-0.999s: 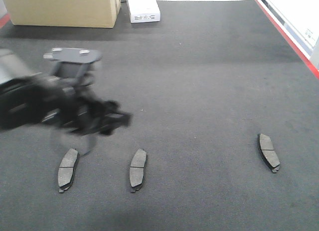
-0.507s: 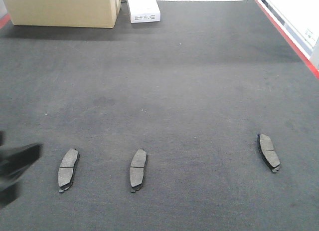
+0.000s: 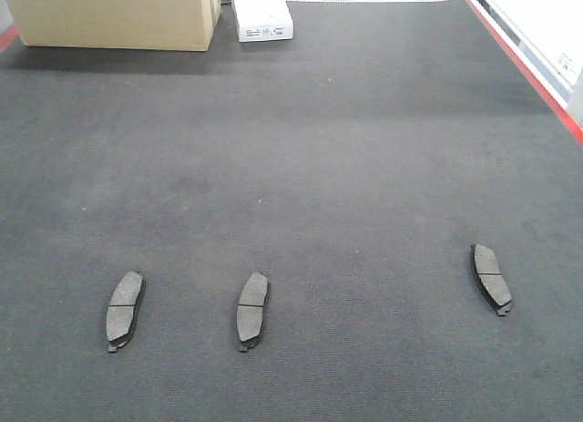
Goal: Move and align brake pads A on conveyor
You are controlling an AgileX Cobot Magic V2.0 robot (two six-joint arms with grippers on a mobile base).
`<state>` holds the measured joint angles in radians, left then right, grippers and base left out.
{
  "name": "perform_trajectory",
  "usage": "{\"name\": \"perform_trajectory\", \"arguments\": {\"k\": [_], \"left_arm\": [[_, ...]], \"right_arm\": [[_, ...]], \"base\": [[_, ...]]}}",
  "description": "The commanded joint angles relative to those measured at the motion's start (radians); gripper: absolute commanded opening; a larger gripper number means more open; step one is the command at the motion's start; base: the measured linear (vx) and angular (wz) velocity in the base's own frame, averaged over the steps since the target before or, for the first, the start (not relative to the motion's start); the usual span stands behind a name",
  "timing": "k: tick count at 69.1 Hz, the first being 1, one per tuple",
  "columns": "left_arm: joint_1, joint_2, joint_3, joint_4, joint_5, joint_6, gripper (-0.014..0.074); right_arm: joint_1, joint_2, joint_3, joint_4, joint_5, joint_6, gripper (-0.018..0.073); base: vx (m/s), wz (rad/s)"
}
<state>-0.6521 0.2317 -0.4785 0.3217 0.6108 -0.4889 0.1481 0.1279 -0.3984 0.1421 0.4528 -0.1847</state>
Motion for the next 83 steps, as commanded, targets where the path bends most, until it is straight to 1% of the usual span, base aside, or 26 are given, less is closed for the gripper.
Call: {"name": "perform_trajectory", "arguments": {"k": [1,7,23,32,43,56,66,73,78,83], "left_arm": [[-0.002,-0.038,-0.017,0.01,-0.06,0.011,0.0503],[-0.002,-0.066,-0.015,0.009,-0.058,0.01,0.0503],[-0.002,-0.068,-0.015,0.009,-0.058,0.01,0.0503],[-0.002,-0.068,-0.015,0.009,-0.057,0.01,0.0503],[-0.002,-0.068,-0.015,0.009,-0.057,0.01,0.0503],[-0.002,-0.068,-0.015,0.009,-0.057,0.01,0.0503],[-0.002,-0.069,-0.015,0.009,-0.058,0.01,0.0503],[-0.002,-0.069,-0.015,0.009,-0.058,0.01,0.0503],[-0.002,-0.069,-0.015,0.009,-0.056,0.01,0.0503],[-0.002,-0.069,-0.015,0.009,-0.054,0.01,0.0503]], "right_arm": [[-0.004,0.012,-0.03,0.0,-0.096,-0.011,-0.0002],[-0.004,0.012,-0.03,0.001,-0.109,-0.01,-0.0002],[-0.004,0.024,-0.031,0.009,-0.128,-0.011,0.0001],[-0.004,0.1,-0.075,0.041,-0.068,-0.011,0.0008],[-0.004,0.307,-0.167,0.134,0.051,-0.01,0.0012],[-0.004,0.576,-0.244,0.177,0.088,-0.01,0.0015],[-0.004,0.809,-0.292,0.177,0.087,-0.008,0.0017],[0.003,0.958,-0.36,0.184,0.126,0.025,0.0018],[0.043,1.055,-0.395,0.164,0.123,0.035,0.0018],[0.091,1.14,-0.425,0.136,0.1,0.093,0.0018]], "base": [[0.0,0.0],[0.0,0.0],[0.0,0.0],[0.0,0.0],[0.0,0.0],[0.0,0.0],[0.0,0.0],[0.0,0.0],[0.0,0.0],[0.0,0.0]]}}
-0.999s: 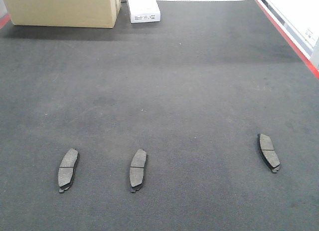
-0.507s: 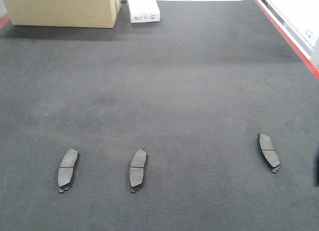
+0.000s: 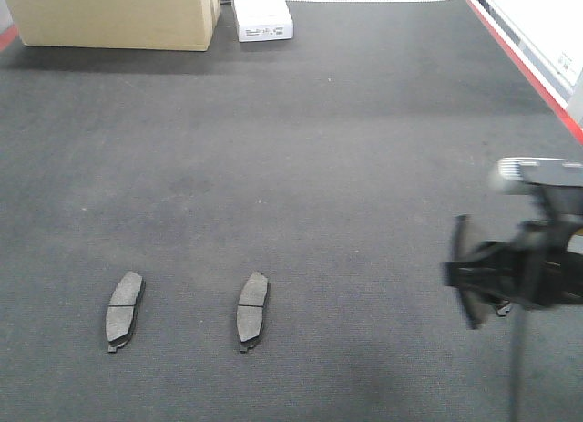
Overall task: Move and align brake pads A on conveyor
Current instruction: 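Lower the right gripper's brake pad onto the belt beside the farther pad and open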
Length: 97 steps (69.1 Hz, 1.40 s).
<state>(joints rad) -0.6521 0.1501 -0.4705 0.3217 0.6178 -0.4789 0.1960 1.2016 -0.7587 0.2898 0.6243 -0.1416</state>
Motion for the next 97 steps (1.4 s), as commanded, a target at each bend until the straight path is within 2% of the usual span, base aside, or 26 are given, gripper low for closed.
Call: {"name": "perform_trajectory", "arguments": {"k": [1,8,20,28,35,42,56,65,76,97], "left_arm": [[-0.002,0.013,-0.023,0.009,-0.061,0.0,0.0503],[-0.002,0.013,-0.023,0.009,-0.061,0.0,0.0503],[-0.002,0.013,-0.023,0.009,-0.061,0.0,0.0503],[-0.002,0.013,-0.023,0.009,-0.06,0.0,0.0503],[-0.002,0.013,-0.023,0.009,-0.06,0.0,0.0503],[-0.002,0.013,-0.023,0.009,-0.06,0.0,0.0503],[-0.002,0.013,-0.023,0.009,-0.06,0.0,0.0503],[-0.002,0.013,-0.023,0.009,-0.06,0.0,0.0503],[-0.002,0.013,-0.023,0.009,-0.06,0.0,0.0503],[-0.002,0.013,-0.023,0.009,-0.06,0.0,0.0503]], "right_arm": [[0.053,0.081,-0.07,-0.02,-0.076,0.066,0.0018],[0.113,0.196,-0.119,-0.106,-0.097,0.218,0.002],[0.148,0.348,-0.2,-0.235,-0.069,0.417,0.0027],[0.149,0.424,-0.239,-0.246,-0.057,0.5,0.0038],[0.149,0.471,-0.267,-0.249,-0.06,0.509,0.0071],[0.149,0.512,-0.295,-0.271,-0.058,0.508,0.015],[0.148,0.559,-0.317,-0.29,-0.061,0.508,0.0407],[0.147,0.554,-0.318,-0.305,-0.088,0.508,0.0515],[0.147,0.516,-0.339,-0.355,-0.088,0.508,0.0536],[0.147,0.244,-0.288,-0.554,-0.138,0.515,0.0486]], "base": [[0.0,0.0],[0.0,0.0],[0.0,0.0],[0.0,0.0],[0.0,0.0],[0.0,0.0],[0.0,0.0],[0.0,0.0],[0.0,0.0],[0.0,0.0]]}}
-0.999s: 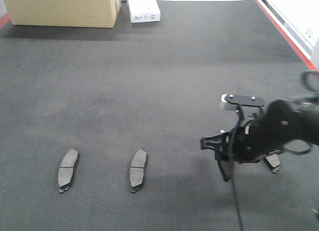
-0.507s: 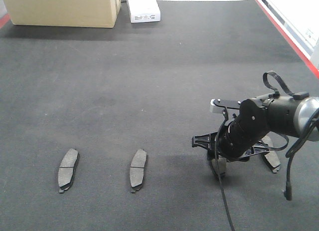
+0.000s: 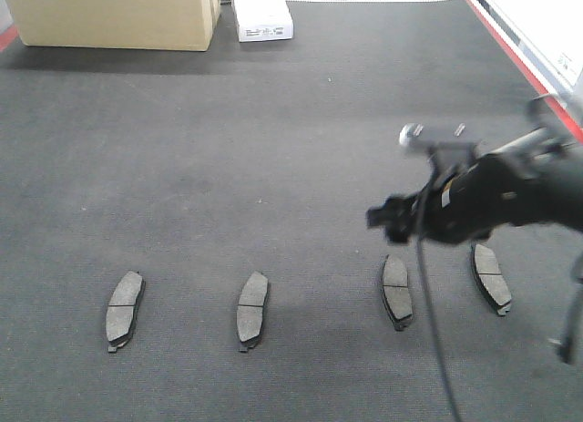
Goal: Move and align brake pads A on conveyor
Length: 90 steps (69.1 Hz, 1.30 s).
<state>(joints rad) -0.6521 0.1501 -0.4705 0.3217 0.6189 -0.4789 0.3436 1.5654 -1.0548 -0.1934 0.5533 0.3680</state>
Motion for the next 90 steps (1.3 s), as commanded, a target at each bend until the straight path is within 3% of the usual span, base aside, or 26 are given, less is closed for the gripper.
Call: {"name": "perform_trajectory", "arguments": {"k": [1,19,43,61,71,90], "left_arm": [[-0.002,0.013,-0.023,0.009,-0.062,0.0,0.0503],[-0.002,0.013,-0.023,0.009,-0.062,0.0,0.0503],[-0.002,0.013,-0.023,0.009,-0.062,0.0,0.0503],[-0.002,0.013,-0.023,0.009,-0.062,0.0,0.0503],[-0.002,0.013,-0.023,0.009,-0.062,0.0,0.0503],[-0.002,0.013,-0.023,0.009,-0.063,0.0,0.0503]], "right_arm": [[0.0,-0.137,0.018,-0.08,-0.074,0.008,0.0483],[0.0,-0.52,0.228,-0.102,-0.186,-0.009,0.0455],[0.0,-0.994,0.431,-0.075,-0.19,-0.163,0.0455],[0.0,-1.346,0.547,0.092,-0.19,-0.357,0.0455],[0.0,-1.421,0.602,0.209,-0.19,-0.491,0.0455],[0.0,-1.422,0.612,0.22,-0.203,-0.496,0.0455]], "base": [[0.0,0.0],[0.0,0.0],[0.0,0.0],[0.0,0.0],[0.0,0.0],[0.0,0.0]]}}
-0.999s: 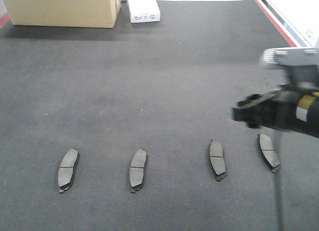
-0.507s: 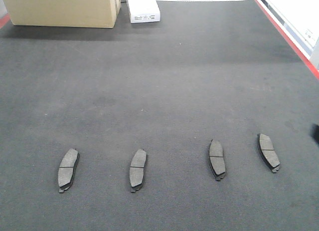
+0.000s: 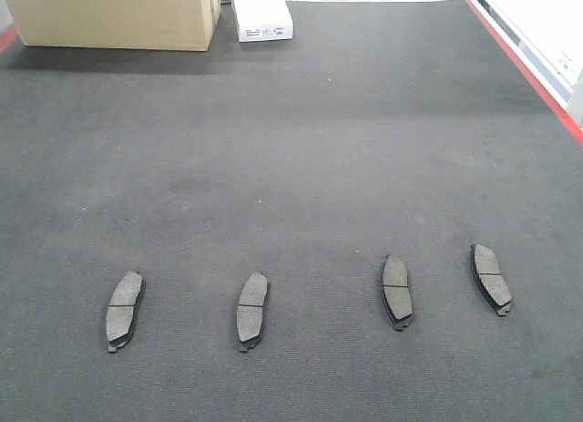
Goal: Move and align brake pads A on conveyor
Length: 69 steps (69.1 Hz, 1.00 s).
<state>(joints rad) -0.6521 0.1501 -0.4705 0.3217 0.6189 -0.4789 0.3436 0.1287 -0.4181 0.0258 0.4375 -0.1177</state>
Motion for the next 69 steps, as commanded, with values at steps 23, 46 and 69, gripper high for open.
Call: {"name": "perform_trajectory", "arguments": {"k": [23,46,69], "left_arm": [[-0.002,0.013,-0.023,0.01,-0.055,0.001,0.0008],[-0.002,0.013,-0.023,0.009,-0.055,0.0,-0.0007],[-0.002,0.013,-0.013,0.01,-0.061,0.0,-0.0007]], "right_arm": [[0.0,0.014,-0.025,0.001,-0.085,-0.009,-0.0017],[0.0,0.014,-0.025,0.001,-0.077,-0.002,-0.001],[0.0,0.014,-0.025,0.001,-0.077,-0.002,-0.001]], "base": [[0.0,0.0],[0.0,0.0],[0.0,0.0]]}}
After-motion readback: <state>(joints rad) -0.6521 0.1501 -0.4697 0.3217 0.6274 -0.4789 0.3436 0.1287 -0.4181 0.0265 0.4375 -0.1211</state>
